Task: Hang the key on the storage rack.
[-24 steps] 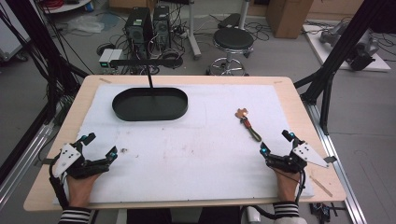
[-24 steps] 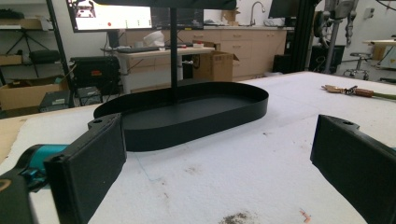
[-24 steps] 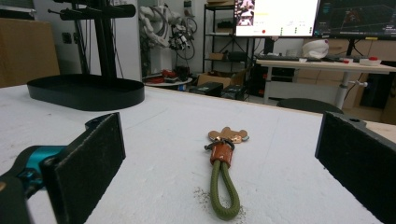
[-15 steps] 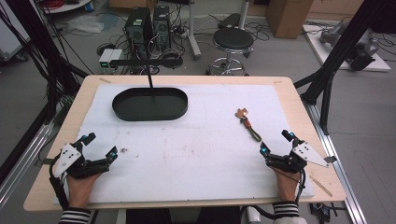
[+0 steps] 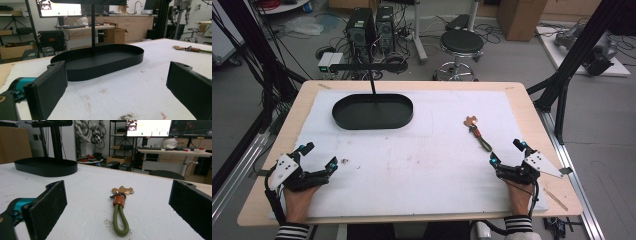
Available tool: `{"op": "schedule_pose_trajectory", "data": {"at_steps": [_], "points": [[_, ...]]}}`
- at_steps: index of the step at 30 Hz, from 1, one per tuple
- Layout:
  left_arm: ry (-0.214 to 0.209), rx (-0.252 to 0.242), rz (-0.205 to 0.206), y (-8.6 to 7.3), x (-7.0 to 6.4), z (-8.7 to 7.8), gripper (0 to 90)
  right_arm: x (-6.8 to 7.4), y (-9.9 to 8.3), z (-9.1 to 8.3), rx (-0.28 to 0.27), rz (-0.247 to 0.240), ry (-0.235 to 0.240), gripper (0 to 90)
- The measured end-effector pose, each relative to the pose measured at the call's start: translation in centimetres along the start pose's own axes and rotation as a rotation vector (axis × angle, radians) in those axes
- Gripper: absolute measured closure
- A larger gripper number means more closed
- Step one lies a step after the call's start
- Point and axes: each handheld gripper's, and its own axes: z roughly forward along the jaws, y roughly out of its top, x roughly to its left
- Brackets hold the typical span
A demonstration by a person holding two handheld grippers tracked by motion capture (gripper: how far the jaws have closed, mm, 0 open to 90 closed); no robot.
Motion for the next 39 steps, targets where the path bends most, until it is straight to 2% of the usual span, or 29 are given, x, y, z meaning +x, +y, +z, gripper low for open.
{"op": "schedule_pose_trajectory", "data": {"at_steps": [4, 5, 7, 9, 11, 15, 16, 19, 21, 22, 30, 33, 34, 36, 37, 39], "points": [[-0.002, 0.001, -0.001, 0.0, 0.0, 0.0, 4.0, 0.0, 0.4, 0.4, 0.044, -0.017, 0.014, 0.4], [-0.001, 0.0, -0.003, 0.0, 0.0, 0.0, 4.0, -0.2, 0.7, 0.5, 0.051, -0.03, 0.02, 0.4], [-0.002, -0.001, -0.002, 0.0, 0.0, 0.0, 4.0, -0.2, 1.5, 0.5, 0.063, -0.015, 0.036, 0.4], [-0.003, -0.002, 0.0, 0.0, -0.1, 0.0, 4.0, -0.5, 2.3, 0.7, 0.08, -0.028, 0.039, 0.4], [-0.002, 0.0, 0.006, 0.0, -0.1, 0.0, 4.0, -0.7, 3.0, 1.0, 0.12, -0.027, 0.03, 0.4], [-0.001, 0.001, 0.002, 0.0, -0.1, 0.1, 4.0, -1.2, 4.4, 2.1, 0.218, -0.011, 0.064, 0.4], [-0.001, 0.001, 0.002, 0.0, -0.1, 0.1, 4.0, -1.2, 4.4, 2.1, 0.218, -0.011, 0.064, 0.4], [-0.002, 0.006, 0.006, 0.0, 0.0, 0.0, 4.0, -1.5, 5.8, 3.4, 0.278, -0.045, 0.099, 0.5], [-0.001, 0.006, 0.006, 0.0, -0.1, 0.1, 4.0, -1.6, 6.0, 3.6, 0.289, -0.05, 0.103, 0.4], [-0.003, 0.005, 0.006, 0.0, -0.1, 0.1, 4.0, -1.8, 6.4, 4.2, 0.313, -0.058, 0.111, 0.5], [-0.001, 0.003, 0.006, 0.0, -0.1, 0.1, 4.0, -2.5, 7.9, 6.2, 0.422, -0.075, 0.123, 0.5], [-0.002, 0.003, 0.008, 0.0, -0.1, 0.0, 4.0, -2.9, 8.2, 7.1, 0.469, -0.064, 0.152, 0.5], [-0.002, 0.003, 0.009, 0.0, -0.1, 0.0, 4.0, -2.9, 8.2, 7.1, 0.469, -0.064, 0.152, 0.5], [-0.002, 0.003, 0.007, 0.0, -0.1, 0.0, 4.0, -3.0, 8.3, 7.7, 0.52, -0.078, 0.158, 0.5], [-0.002, 0.002, 0.006, 0.0, -0.1, 0.0, 4.0, -3.1, 8.5, 8.4, 0.575, -0.079, 0.165, 0.5], [-0.002, 0.003, 0.007, 0.0, -0.1, 0.0, 4.0, -3.2, 8.5, 9.0, 0.613, -0.091, 0.166, 0.5]]}}
